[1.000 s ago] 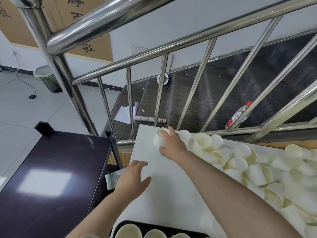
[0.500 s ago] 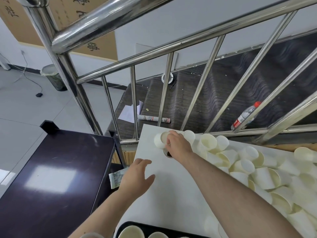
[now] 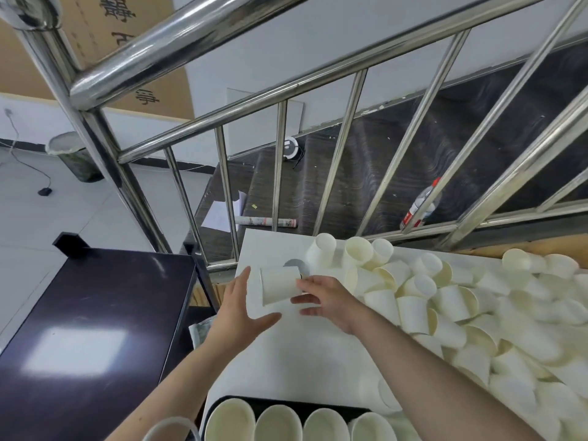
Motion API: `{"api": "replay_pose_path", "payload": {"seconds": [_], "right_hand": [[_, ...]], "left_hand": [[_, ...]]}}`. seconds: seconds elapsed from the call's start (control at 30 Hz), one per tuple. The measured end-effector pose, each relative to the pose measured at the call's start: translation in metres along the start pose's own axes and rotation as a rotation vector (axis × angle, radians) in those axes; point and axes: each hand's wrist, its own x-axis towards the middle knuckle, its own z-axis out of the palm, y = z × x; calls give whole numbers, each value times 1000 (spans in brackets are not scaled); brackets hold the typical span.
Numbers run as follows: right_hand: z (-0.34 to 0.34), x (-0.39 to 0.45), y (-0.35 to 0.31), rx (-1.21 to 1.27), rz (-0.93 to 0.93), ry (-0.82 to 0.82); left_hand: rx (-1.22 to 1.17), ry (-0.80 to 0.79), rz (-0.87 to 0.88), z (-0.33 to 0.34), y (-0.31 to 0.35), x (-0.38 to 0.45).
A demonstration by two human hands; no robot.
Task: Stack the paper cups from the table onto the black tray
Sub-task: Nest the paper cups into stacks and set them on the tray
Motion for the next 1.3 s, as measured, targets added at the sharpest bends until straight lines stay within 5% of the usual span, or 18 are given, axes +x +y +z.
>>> {"api": "replay_pose_path", "payload": {"seconds": [0.2, 0.33, 0.53, 0.67, 0.9, 1.3], "right_hand": [[-13, -34, 19, 198, 85, -136], [-22, -45, 30, 192, 87, -94], [-31, -36, 37, -199, -16, 294], [-39, -19, 30, -710, -153, 481], [-39, 18, -8, -1201, -236, 463], [-40, 84, -36, -1366, -125, 379]], "left_hand": [[-200, -93, 81, 8, 11, -14], [-129, -59, 104, 16, 18, -20], [440, -71, 90, 17, 17, -19], [635, -137, 79, 21, 14, -14], [656, -244, 99, 26, 0, -8], [492, -240, 160, 19, -13, -1]]}}
